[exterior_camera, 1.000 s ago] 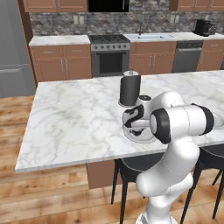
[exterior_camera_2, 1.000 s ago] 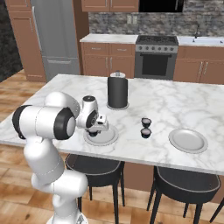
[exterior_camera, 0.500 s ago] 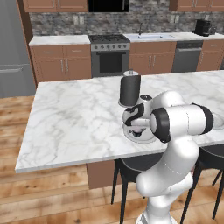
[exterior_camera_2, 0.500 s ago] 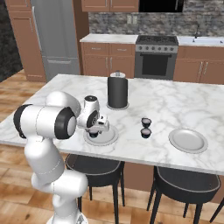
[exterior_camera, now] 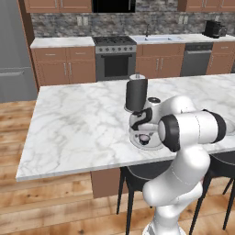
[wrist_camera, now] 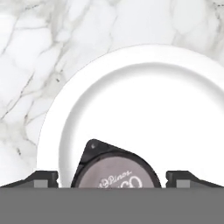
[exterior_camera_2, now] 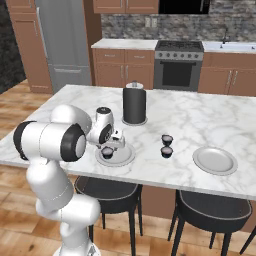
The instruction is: Place two yogurt containers on each plate.
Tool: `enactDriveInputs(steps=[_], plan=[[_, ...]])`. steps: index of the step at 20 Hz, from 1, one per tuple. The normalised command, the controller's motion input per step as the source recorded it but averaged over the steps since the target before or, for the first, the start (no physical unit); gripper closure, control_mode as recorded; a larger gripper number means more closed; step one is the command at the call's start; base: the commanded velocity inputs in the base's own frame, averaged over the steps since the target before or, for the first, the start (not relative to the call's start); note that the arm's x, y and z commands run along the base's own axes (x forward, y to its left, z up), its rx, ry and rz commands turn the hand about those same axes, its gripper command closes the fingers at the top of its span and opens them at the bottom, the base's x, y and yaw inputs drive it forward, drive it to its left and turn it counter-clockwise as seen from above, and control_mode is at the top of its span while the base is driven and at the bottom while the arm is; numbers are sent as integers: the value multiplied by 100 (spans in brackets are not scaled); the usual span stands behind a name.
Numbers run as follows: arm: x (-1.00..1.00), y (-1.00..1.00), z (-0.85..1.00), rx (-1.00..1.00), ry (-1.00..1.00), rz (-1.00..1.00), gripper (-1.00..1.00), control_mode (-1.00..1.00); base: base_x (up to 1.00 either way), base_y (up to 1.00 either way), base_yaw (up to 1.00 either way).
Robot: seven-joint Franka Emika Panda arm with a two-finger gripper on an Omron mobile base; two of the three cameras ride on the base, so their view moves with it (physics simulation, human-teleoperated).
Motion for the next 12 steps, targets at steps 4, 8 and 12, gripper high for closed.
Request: enactDriveInputs(steps=[4, 8, 12], plan=[[9, -14, 51, 0, -5, 0, -100, -100, 0, 0, 0], [-1, -49, 48, 0, -4, 0, -100, -100, 0, 0, 0], [-27, -85, 32, 0, 1, 0, -100, -100, 0, 0, 0]])
